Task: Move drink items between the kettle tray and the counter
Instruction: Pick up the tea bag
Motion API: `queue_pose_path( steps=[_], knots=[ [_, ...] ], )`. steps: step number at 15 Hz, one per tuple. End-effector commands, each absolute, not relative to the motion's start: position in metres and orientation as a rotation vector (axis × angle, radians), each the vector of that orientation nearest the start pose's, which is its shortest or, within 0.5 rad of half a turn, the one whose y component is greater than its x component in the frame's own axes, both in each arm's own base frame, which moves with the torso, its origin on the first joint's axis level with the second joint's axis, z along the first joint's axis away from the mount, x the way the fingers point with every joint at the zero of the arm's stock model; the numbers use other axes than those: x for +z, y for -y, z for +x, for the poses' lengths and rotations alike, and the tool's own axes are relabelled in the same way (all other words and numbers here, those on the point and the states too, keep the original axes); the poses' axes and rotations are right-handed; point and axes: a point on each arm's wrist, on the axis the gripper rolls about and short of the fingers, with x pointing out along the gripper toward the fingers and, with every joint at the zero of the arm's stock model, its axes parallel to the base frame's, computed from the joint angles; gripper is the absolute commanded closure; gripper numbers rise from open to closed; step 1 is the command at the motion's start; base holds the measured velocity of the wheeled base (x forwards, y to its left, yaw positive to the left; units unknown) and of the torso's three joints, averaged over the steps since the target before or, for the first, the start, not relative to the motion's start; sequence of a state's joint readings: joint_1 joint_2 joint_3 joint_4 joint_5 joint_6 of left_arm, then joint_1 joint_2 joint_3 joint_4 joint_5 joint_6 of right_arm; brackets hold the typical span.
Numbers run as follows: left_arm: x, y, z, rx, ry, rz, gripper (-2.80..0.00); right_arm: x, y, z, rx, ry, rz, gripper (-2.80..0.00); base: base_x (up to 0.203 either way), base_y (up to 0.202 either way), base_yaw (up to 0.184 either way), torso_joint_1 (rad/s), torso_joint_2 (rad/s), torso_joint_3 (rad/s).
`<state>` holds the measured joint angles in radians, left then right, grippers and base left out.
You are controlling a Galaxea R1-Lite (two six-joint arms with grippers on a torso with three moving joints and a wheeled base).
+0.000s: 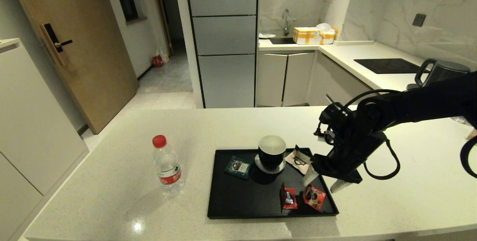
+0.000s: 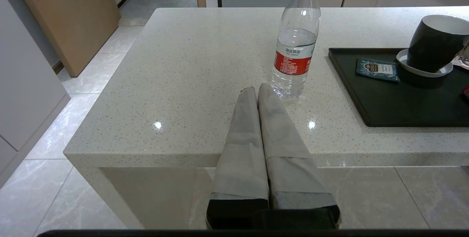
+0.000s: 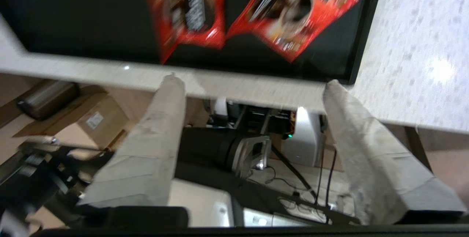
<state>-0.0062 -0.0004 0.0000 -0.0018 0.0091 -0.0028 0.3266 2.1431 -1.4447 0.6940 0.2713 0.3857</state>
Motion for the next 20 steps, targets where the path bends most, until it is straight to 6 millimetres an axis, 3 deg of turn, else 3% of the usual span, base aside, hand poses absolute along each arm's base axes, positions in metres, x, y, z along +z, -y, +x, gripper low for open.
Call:
queue_pose_path(
  steps=[1,14,15,20],
  knots=[
    [0.075,0.000,-0.023,0.003,0.000,-0.003,0.00,0.074,-0.125,0.355,0.189,-1.530,0.272,-2.80,0.000,0.000,0.000,0.000,0.00,0.000],
    [0.075,0.000,-0.023,0.003,0.000,-0.003,0.00,0.056,-0.135,0.375,0.136,-1.530,0.303,-2.80,0.000,0.000,0.000,0.000,0.00,0.000],
    [0.075,0.000,-0.023,0.003,0.000,-0.003,0.00,0.054,-0.134,0.376,0.131,-1.533,0.303,0.00,0.000,0.000,0.000,0.000,0.00,0.000],
    [0.075,0.000,-0.023,0.003,0.000,-0.003,0.00,0.054,-0.134,0.376,0.126,-1.532,0.302,0.00,0.000,0.000,0.000,0.000,0.00,0.000]
  ],
)
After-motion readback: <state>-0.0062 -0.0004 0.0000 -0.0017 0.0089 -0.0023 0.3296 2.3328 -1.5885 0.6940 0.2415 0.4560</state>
